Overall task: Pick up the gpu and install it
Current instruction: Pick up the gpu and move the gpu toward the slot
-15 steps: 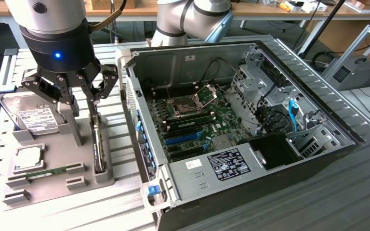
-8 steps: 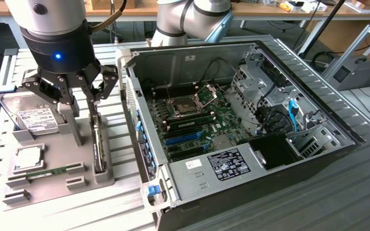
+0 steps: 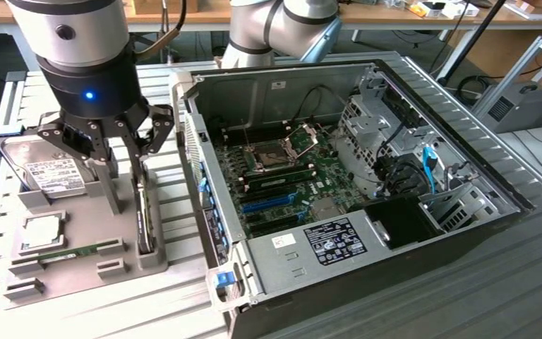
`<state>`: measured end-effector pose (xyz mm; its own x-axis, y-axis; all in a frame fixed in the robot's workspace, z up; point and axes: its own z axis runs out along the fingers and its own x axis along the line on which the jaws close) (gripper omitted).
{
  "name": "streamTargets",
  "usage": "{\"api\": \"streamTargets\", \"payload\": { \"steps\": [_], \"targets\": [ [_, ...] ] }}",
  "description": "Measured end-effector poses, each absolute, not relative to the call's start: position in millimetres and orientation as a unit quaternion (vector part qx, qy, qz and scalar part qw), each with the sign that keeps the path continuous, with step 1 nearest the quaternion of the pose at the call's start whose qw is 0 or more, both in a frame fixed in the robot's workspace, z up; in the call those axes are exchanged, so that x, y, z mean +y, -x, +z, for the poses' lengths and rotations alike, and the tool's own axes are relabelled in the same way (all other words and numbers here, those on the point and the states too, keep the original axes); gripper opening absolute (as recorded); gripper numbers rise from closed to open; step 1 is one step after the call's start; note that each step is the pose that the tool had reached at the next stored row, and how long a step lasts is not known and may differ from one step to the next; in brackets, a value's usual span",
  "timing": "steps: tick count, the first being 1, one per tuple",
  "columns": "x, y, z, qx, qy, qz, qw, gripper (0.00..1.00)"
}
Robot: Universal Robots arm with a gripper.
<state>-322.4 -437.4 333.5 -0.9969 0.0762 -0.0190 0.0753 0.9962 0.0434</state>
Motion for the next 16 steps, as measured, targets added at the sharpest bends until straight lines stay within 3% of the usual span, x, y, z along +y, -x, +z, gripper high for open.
{"api": "streamTargets", "payload": {
  "steps": [16],
  "targets": [
    [-437,322,307,0.999,-0.038,0.021,0.01,0.36]
  ]
}}
